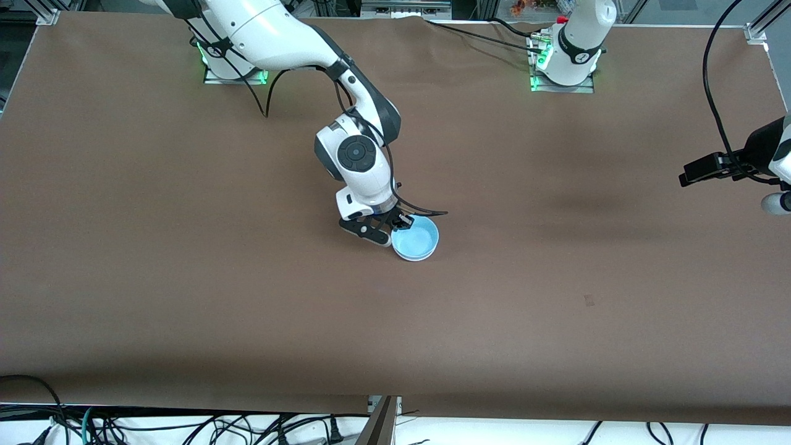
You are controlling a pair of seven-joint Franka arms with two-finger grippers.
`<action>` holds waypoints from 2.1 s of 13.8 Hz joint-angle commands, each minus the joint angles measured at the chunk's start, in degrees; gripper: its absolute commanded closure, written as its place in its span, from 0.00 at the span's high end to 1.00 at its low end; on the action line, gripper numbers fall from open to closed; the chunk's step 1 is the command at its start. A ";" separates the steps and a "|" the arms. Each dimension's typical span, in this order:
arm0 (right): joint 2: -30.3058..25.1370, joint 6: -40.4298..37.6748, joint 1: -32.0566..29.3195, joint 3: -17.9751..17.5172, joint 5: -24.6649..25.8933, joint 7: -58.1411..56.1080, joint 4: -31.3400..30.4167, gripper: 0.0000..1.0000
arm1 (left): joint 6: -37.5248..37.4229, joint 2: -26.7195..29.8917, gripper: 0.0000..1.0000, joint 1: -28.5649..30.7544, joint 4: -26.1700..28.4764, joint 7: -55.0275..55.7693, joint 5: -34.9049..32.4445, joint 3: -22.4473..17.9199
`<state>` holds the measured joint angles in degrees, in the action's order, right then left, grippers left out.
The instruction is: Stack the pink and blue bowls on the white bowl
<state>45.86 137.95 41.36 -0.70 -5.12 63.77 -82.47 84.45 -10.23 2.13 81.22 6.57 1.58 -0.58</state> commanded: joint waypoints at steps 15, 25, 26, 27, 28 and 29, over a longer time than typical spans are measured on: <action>-0.06 -30.15 -8.82 -0.09 -0.50 -4.78 22.07 0.69 | -0.43 -0.05 1.00 -0.28 -0.54 0.55 -0.62 -0.04; -15.36 -56.54 -29.30 0.61 -3.85 -40.19 24.29 0.74 | -0.43 -0.05 1.00 -0.37 -0.54 0.55 -0.62 -0.04; -16.24 -58.48 -31.05 0.70 -3.76 -42.57 24.29 0.78 | -0.43 -0.05 1.00 -0.37 -0.63 0.55 -0.62 -0.04; -16.77 -59.80 -32.73 0.79 -3.76 -44.94 24.29 0.82 | -0.43 -0.05 1.00 -0.37 -0.54 0.64 -0.70 -0.04; -16.86 -60.51 -34.57 0.79 -3.84 -47.84 24.29 0.87 | -0.43 -0.05 1.00 -0.37 -0.54 0.55 -0.71 -0.04; -17.38 -61.56 -35.63 0.79 -3.58 -50.22 24.20 0.90 | -0.43 -0.05 1.00 -0.37 -0.54 0.64 -0.71 -0.04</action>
<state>29.83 78.14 7.81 0.57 -8.56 17.85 -57.24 84.45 -10.23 2.13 81.23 6.57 1.58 -0.58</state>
